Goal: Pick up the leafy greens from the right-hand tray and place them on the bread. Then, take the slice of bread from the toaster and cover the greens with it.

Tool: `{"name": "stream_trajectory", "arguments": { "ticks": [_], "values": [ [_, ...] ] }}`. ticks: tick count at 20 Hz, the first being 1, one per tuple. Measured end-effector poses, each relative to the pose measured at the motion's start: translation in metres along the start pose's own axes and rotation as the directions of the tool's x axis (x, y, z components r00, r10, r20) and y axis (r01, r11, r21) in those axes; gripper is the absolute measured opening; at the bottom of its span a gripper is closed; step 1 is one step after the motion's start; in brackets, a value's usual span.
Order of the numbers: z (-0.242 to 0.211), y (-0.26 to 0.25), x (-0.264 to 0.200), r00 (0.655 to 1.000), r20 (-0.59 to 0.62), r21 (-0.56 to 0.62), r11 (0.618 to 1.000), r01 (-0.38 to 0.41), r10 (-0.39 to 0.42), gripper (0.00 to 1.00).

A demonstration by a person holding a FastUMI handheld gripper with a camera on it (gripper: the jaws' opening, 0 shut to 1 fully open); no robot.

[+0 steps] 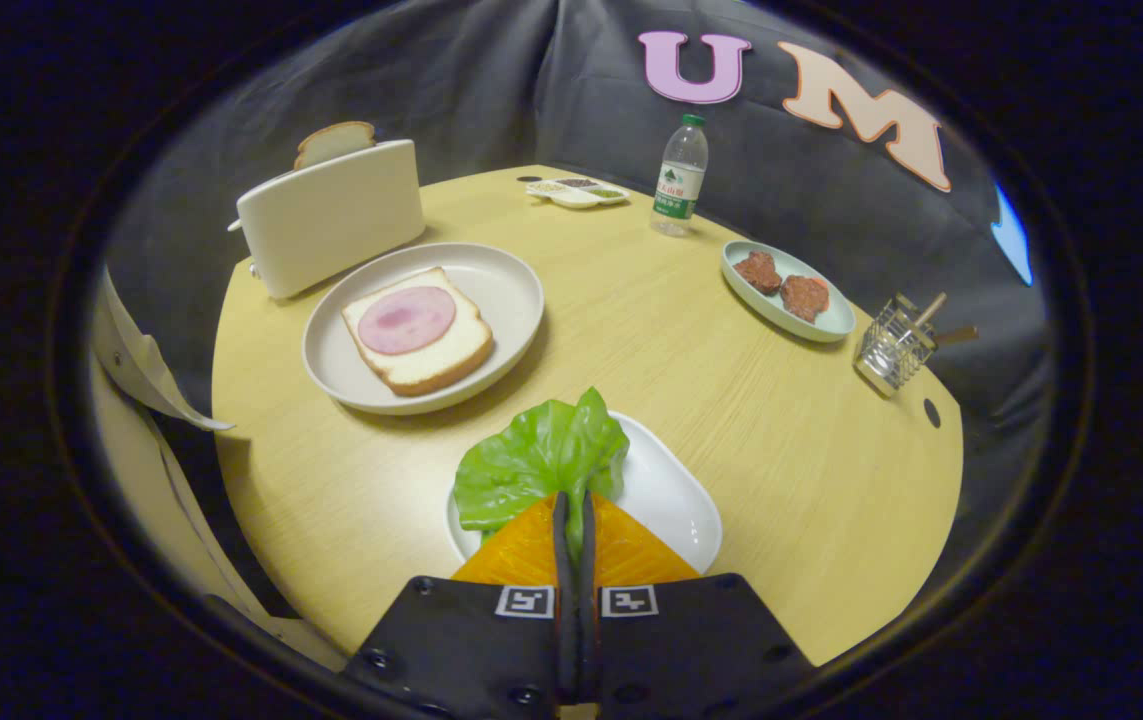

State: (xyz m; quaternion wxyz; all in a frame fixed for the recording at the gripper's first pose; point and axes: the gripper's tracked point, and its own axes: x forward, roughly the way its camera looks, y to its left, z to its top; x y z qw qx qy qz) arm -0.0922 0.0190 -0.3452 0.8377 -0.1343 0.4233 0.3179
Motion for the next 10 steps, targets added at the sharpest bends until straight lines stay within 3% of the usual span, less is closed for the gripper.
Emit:
{"name": "stream_trajectory", "arguments": {
  "ticks": [10],
  "values": [
    [0.054, 0.026, -0.021, 0.997, 0.074, -0.027, 0.999, 0.031, -0.029, 0.03]
  ]
}}
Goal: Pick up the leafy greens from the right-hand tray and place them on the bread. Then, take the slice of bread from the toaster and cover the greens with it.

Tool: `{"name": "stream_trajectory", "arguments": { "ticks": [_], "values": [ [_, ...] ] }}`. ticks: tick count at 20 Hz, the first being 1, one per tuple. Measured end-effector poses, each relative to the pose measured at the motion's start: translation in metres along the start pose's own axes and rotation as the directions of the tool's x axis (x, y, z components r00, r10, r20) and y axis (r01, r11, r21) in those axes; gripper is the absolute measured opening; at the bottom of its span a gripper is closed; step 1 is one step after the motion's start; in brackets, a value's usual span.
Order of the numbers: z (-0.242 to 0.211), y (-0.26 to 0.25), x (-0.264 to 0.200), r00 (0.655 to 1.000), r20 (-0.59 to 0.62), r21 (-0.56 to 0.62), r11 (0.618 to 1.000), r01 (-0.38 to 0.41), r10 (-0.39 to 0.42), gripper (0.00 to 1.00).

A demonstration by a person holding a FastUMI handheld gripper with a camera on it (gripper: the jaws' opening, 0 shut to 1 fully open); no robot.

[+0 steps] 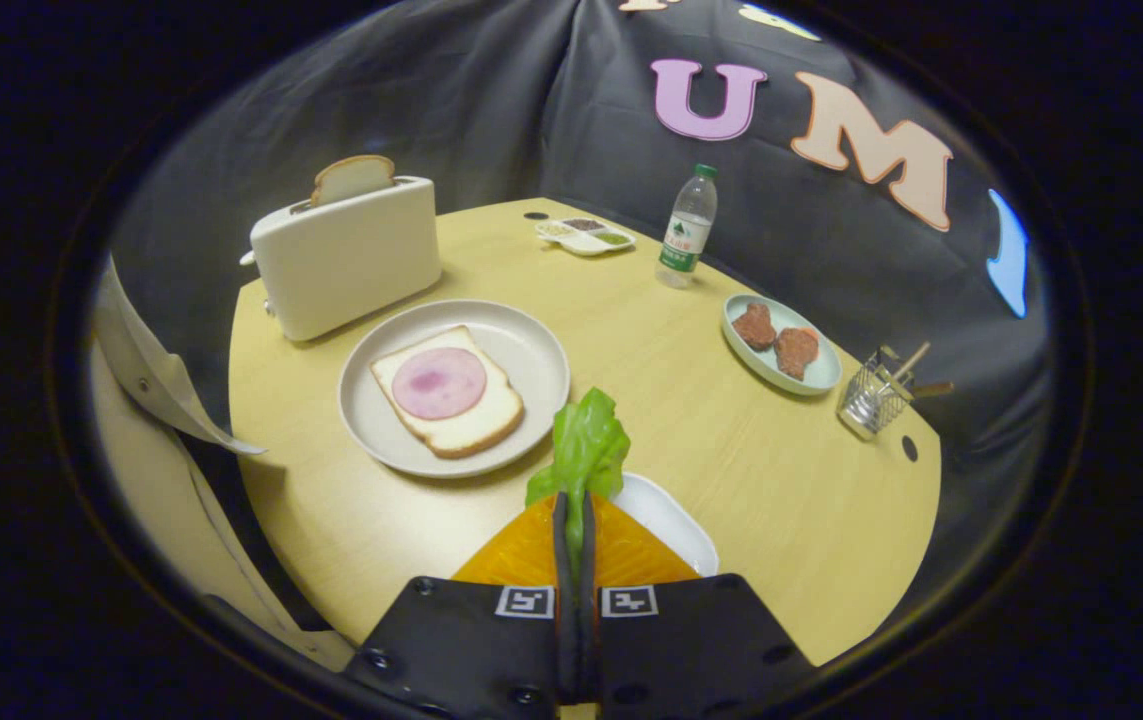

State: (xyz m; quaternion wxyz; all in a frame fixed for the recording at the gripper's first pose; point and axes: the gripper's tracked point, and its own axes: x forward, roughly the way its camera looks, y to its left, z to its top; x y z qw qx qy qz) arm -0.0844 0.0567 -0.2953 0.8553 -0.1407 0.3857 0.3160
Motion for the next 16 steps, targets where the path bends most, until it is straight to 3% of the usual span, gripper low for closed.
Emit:
{"name": "stream_trajectory", "arguments": {
  "ticks": [16],
  "values": [
    [0.080, 0.072, 0.028, 0.993, 0.044, -0.078, 0.991, -0.108, 0.111, 0.04]
  ]
}}
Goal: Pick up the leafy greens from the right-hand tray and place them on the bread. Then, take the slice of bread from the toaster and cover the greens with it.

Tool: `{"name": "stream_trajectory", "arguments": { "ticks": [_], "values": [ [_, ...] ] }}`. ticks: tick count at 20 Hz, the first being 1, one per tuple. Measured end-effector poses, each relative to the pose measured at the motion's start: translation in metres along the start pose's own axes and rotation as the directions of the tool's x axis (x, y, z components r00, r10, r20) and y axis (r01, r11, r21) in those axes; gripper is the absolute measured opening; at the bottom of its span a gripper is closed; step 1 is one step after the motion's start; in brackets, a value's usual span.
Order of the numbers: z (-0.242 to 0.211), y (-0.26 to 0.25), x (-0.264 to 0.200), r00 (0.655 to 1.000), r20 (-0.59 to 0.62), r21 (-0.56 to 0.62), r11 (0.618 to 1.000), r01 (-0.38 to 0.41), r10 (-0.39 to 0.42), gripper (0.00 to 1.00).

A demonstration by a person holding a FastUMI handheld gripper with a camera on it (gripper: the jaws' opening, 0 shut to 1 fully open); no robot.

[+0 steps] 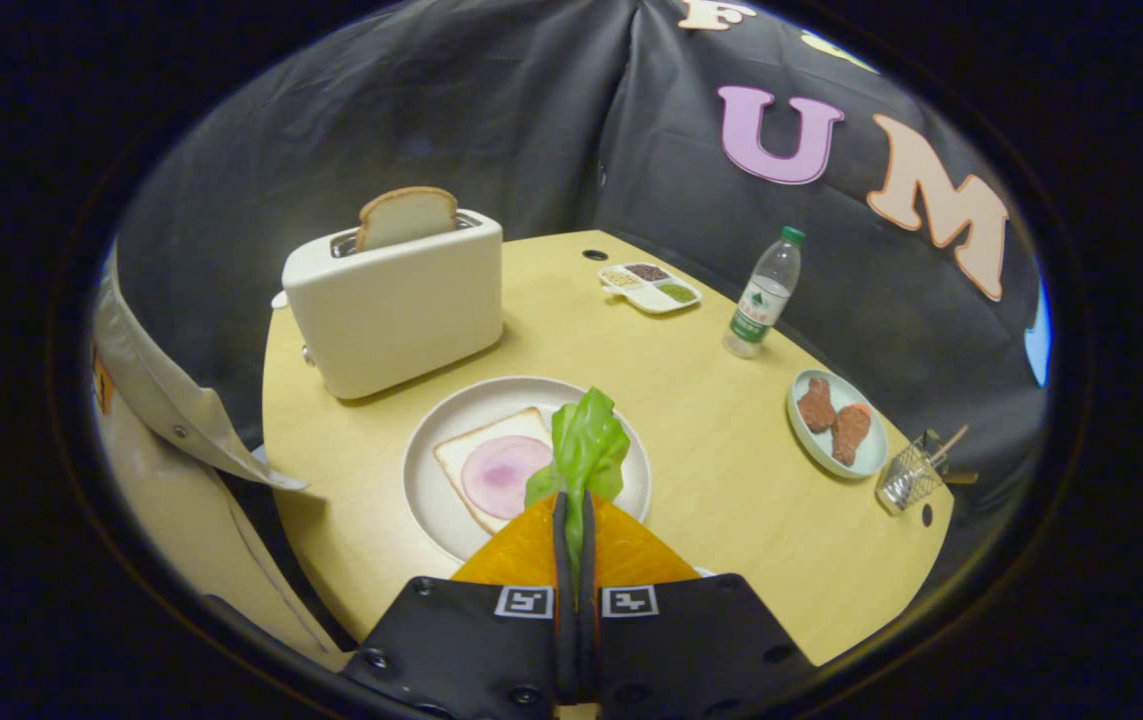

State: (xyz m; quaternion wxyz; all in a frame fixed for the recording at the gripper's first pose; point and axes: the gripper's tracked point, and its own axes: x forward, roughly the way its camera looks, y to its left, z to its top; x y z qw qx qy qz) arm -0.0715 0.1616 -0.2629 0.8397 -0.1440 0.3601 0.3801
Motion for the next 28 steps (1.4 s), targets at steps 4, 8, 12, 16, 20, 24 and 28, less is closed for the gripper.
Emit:
{"name": "stream_trajectory", "arguments": {
  "ticks": [4, 8, 12, 16, 20, 24, 28],
  "values": [
    [0.010, 0.017, 0.014, 0.999, -0.001, -0.015, 0.999, -0.035, 0.035, 0.04],
    [0.018, 0.030, 0.027, 0.998, -0.005, -0.022, 0.998, -0.064, 0.064, 0.04],
    [0.022, 0.044, 0.038, 0.995, -0.011, -0.026, 0.995, -0.096, 0.096, 0.04],
    [0.018, 0.052, 0.048, 0.993, -0.029, -0.037, 0.992, -0.118, 0.117, 0.04],
    [0.009, 0.054, 0.058, 0.989, -0.068, -0.039, 0.990, -0.132, 0.129, 0.05],
    [0.005, 0.047, 0.063, 0.990, -0.081, -0.040, 0.993, -0.116, 0.112, 0.16],
    [-0.006, 0.039, 0.071, 0.989, -0.115, -0.058, 0.994, -0.098, 0.090, 0.26]
  ]
}}
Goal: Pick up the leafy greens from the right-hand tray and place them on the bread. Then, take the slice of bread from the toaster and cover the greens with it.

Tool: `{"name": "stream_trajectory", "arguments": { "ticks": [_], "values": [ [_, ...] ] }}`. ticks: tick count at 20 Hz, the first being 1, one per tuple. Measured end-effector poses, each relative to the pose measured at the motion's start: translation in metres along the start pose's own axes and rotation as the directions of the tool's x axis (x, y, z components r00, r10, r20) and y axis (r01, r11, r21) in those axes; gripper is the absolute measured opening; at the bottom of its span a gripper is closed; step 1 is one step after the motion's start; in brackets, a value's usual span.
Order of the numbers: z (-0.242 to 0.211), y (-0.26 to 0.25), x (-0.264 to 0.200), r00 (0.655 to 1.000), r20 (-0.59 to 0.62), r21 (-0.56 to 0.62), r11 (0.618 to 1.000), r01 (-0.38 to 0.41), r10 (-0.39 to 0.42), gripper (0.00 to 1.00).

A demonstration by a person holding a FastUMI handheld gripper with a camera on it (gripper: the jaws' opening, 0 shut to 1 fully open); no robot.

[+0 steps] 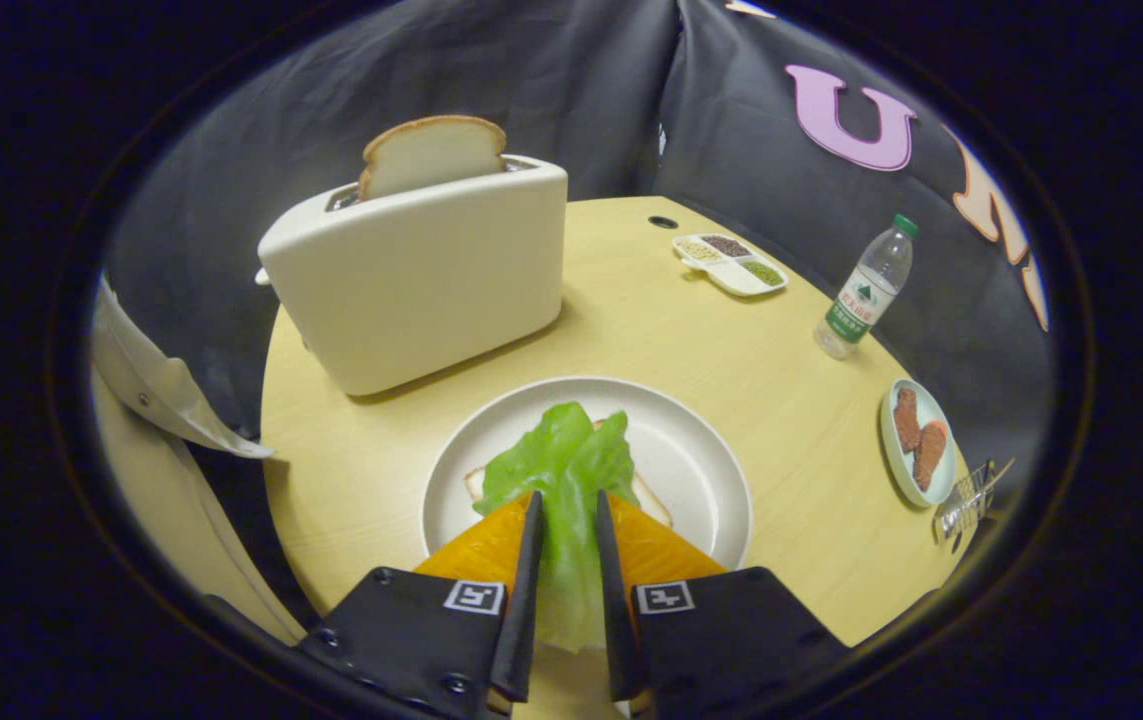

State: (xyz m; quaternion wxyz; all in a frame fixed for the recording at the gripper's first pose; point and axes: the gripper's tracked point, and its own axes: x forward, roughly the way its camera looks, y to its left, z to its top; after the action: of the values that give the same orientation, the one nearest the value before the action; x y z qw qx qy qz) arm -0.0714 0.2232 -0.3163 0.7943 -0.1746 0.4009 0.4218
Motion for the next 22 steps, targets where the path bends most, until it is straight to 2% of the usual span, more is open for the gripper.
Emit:
{"name": "stream_trajectory", "arguments": {
  "ticks": [4, 9, 13, 17, 22],
  "values": [
    [-0.002, -0.002, 0.005, 1.000, -0.007, 0.002, 1.000, 0.008, -0.008, 0.38],
    [0.004, -0.001, -0.002, 1.000, 0.001, 0.030, 0.999, 0.015, -0.015, 0.69],
    [0.030, 0.005, -0.014, 0.998, 0.045, 0.079, 0.996, 0.041, -0.045, 0.94],
    [0.063, 0.014, -0.031, 0.994, 0.086, 0.104, 0.993, 0.058, -0.067, 0.95],
    [0.111, 0.031, -0.046, 0.987, 0.151, 0.142, 0.989, 0.030, -0.052, 0.97]
  ]
}}
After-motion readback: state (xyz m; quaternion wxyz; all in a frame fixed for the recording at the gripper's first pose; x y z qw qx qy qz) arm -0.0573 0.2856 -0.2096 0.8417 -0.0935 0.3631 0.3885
